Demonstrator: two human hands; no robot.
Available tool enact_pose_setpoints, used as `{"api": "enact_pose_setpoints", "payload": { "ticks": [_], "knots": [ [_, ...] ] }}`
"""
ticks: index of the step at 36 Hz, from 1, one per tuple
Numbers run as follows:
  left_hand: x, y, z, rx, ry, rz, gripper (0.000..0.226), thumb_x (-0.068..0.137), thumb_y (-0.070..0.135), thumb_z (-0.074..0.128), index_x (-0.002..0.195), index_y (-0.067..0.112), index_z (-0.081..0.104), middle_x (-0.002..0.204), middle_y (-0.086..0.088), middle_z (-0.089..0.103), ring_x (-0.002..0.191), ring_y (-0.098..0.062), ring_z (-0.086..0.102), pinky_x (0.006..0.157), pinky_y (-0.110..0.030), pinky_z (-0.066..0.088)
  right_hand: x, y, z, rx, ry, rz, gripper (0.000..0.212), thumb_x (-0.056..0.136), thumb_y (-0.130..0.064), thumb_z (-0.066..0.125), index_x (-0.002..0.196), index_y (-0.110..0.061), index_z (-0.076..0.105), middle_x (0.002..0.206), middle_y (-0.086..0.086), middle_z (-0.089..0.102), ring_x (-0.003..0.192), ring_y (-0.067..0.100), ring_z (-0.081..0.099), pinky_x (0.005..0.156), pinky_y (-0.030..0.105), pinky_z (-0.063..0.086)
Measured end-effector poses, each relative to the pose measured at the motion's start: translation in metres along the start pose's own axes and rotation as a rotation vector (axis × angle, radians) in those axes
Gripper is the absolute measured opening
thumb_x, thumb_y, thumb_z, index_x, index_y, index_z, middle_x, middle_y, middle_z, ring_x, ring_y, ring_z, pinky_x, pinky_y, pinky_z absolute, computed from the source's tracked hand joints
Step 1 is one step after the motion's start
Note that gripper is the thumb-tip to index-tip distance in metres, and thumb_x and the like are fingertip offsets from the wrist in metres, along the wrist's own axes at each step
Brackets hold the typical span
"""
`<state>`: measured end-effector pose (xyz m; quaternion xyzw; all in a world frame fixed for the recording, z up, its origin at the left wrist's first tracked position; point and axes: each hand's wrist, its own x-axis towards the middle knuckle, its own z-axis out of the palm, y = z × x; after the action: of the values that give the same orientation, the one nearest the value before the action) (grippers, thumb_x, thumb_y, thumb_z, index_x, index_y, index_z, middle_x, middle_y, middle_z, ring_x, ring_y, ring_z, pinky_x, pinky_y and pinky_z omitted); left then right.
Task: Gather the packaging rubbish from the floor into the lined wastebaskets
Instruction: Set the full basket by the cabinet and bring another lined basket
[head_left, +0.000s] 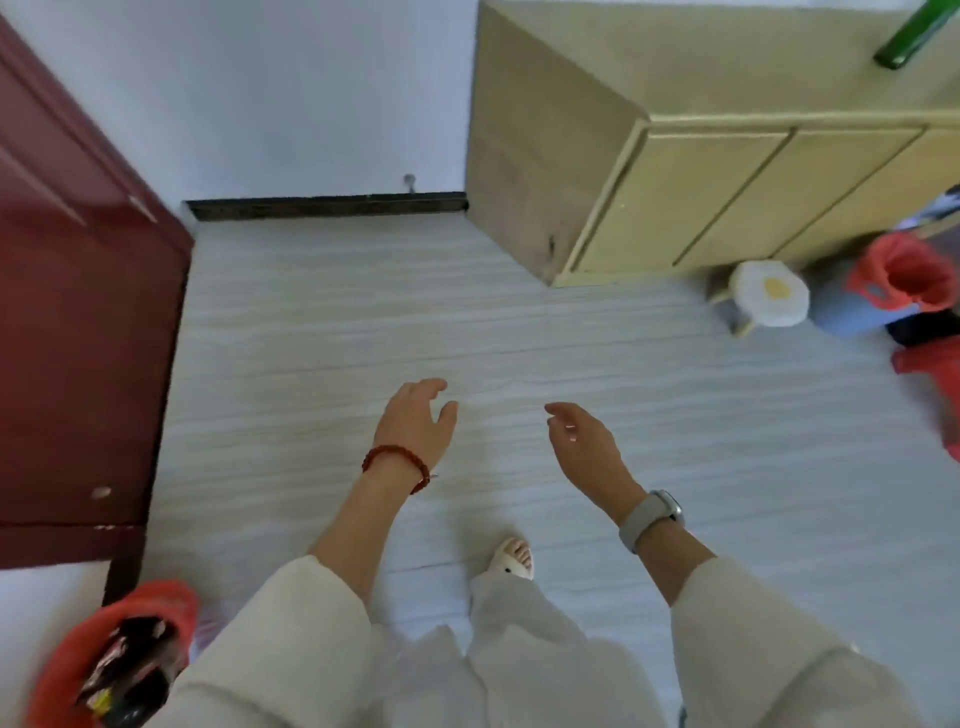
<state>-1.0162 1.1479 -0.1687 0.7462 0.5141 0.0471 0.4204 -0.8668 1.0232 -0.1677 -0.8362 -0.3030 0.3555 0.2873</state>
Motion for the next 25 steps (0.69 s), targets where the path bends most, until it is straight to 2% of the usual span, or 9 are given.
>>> {"api": "enact_pose_setpoints", "payload": {
  "ticks": [5, 8, 10, 14, 17, 21, 25],
  "knots": [
    [0.041, 0.114, 0.086, 0.096, -0.178, 0.21, 0.035, 0.093, 0.026, 0.048, 0.126, 0.014, 0.05, 0.127, -0.005, 0.051, 0.115, -0.018, 0.05, 0.096, -0.027, 0.038, 0.014, 0.079, -0.101, 0.097, 0.173, 0.184, 0.031, 0.096, -0.016, 0.04, 0.124, -0.013, 0.053, 0.118, 0.01, 0.059, 0.089, 0.015, 0.052, 0.075, 0.024, 0.041],
    [0.056, 0.173, 0.134, 0.154, -0.278, 0.321, 0.035, 0.093, 0.026, 0.048, 0.126, 0.014, 0.05, 0.127, -0.005, 0.05, 0.115, -0.017, 0.05, 0.096, -0.026, 0.039, 0.016, 0.116, -0.153, 0.17, 0.28, 0.278, 0.031, 0.097, -0.017, 0.038, 0.124, -0.013, 0.052, 0.109, 0.01, 0.06, 0.07, 0.011, 0.049, 0.061, 0.02, 0.04],
    [0.067, 0.207, 0.164, 0.192, -0.344, 0.378, 0.035, 0.093, 0.026, 0.048, 0.126, 0.015, 0.05, 0.128, -0.004, 0.05, 0.116, -0.017, 0.05, 0.095, -0.026, 0.039, 0.018, 0.138, -0.183, 0.213, 0.353, 0.33, 0.032, 0.096, -0.017, 0.038, 0.124, -0.014, 0.053, 0.108, 0.009, 0.061, 0.063, 0.008, 0.046, 0.061, 0.022, 0.039],
    [0.089, 0.271, 0.223, 0.251, -0.453, 0.465, 0.035, 0.093, 0.026, 0.048, 0.126, 0.016, 0.049, 0.128, -0.003, 0.049, 0.115, -0.017, 0.05, 0.089, -0.024, 0.039, 0.027, 0.178, -0.234, 0.271, 0.474, 0.435, 0.032, 0.096, -0.017, 0.038, 0.124, -0.015, 0.053, 0.104, 0.005, 0.059, 0.077, 0.015, 0.05, 0.065, 0.022, 0.039],
    [0.107, 0.315, 0.266, 0.286, -0.516, 0.522, 0.034, 0.093, 0.025, 0.048, 0.126, 0.016, 0.05, 0.128, -0.003, 0.05, 0.115, -0.017, 0.05, 0.088, -0.024, 0.039, 0.043, 0.206, -0.27, 0.329, 0.557, 0.492, 0.033, 0.096, -0.017, 0.039, 0.124, -0.014, 0.054, 0.1, 0.006, 0.059, 0.076, 0.017, 0.05, 0.068, 0.025, 0.04],
    [0.144, 0.372, 0.321, 0.342, -0.568, 0.596, 0.034, 0.093, 0.025, 0.048, 0.126, 0.016, 0.05, 0.129, -0.003, 0.049, 0.114, -0.017, 0.051, 0.085, -0.023, 0.039, 0.078, 0.239, -0.323, 0.351, 0.605, 0.543, 0.034, 0.096, -0.018, 0.038, 0.127, -0.014, 0.052, 0.106, 0.008, 0.06, 0.079, 0.018, 0.051, 0.068, 0.022, 0.037],
    [0.195, 0.436, 0.376, 0.379, -0.602, 0.642, 0.035, 0.092, 0.025, 0.048, 0.125, 0.016, 0.05, 0.129, -0.004, 0.05, 0.116, -0.018, 0.05, 0.091, -0.029, 0.041, 0.13, 0.272, -0.389, 0.365, 0.665, 0.584, 0.033, 0.096, -0.018, 0.038, 0.126, -0.015, 0.052, 0.106, 0.009, 0.06, 0.071, 0.016, 0.052, 0.061, 0.02, 0.038]
  ]
}}
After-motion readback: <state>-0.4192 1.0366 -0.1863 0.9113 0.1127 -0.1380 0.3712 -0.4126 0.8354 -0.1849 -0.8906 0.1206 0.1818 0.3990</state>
